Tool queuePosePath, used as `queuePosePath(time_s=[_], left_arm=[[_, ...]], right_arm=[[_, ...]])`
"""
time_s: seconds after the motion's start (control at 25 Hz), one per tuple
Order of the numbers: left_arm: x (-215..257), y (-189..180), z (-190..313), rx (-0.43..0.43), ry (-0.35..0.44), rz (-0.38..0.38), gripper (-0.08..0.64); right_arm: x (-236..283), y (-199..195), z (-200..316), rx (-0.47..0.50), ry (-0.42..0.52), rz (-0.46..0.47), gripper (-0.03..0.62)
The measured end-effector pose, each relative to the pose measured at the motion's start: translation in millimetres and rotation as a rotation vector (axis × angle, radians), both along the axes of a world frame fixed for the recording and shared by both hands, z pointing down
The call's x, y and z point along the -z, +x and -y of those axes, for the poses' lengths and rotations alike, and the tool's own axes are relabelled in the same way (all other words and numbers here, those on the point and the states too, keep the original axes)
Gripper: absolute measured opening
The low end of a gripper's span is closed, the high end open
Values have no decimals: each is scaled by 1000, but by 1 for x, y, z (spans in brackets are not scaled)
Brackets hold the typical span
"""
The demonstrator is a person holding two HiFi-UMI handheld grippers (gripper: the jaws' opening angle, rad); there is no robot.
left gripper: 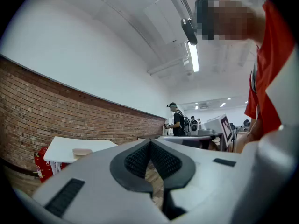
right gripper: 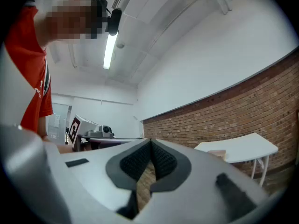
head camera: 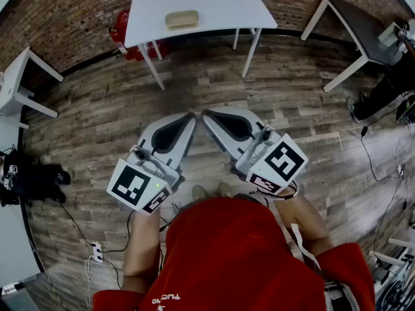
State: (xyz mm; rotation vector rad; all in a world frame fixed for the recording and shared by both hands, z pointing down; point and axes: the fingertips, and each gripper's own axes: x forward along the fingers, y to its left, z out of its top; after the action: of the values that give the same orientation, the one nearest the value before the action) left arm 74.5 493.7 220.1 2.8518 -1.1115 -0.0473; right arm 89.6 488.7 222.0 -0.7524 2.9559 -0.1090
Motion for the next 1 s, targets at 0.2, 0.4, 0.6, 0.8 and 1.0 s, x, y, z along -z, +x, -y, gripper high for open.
queuePosePath(time_s=[0.2, 0.4, 0.6, 0.8, 1.0], left_arm=[[0, -1, -1, 2, -2, 3, 14], [0, -1, -2, 9, -3, 2, 14], [-2, 3, 0, 13, -7, 2, 14], [-3, -5, 7, 25, -12, 3, 14], [-1, -25, 20, 38, -5, -1, 14]], right_arm=[[0, -2, 0, 7, 0, 3, 31], [1, -2, -2, 18, 1, 6, 31], [2, 2, -2, 60, -23, 39, 31], [2, 1, 8, 49, -42, 48, 31], [1, -12, 20, 38, -47, 46, 31]])
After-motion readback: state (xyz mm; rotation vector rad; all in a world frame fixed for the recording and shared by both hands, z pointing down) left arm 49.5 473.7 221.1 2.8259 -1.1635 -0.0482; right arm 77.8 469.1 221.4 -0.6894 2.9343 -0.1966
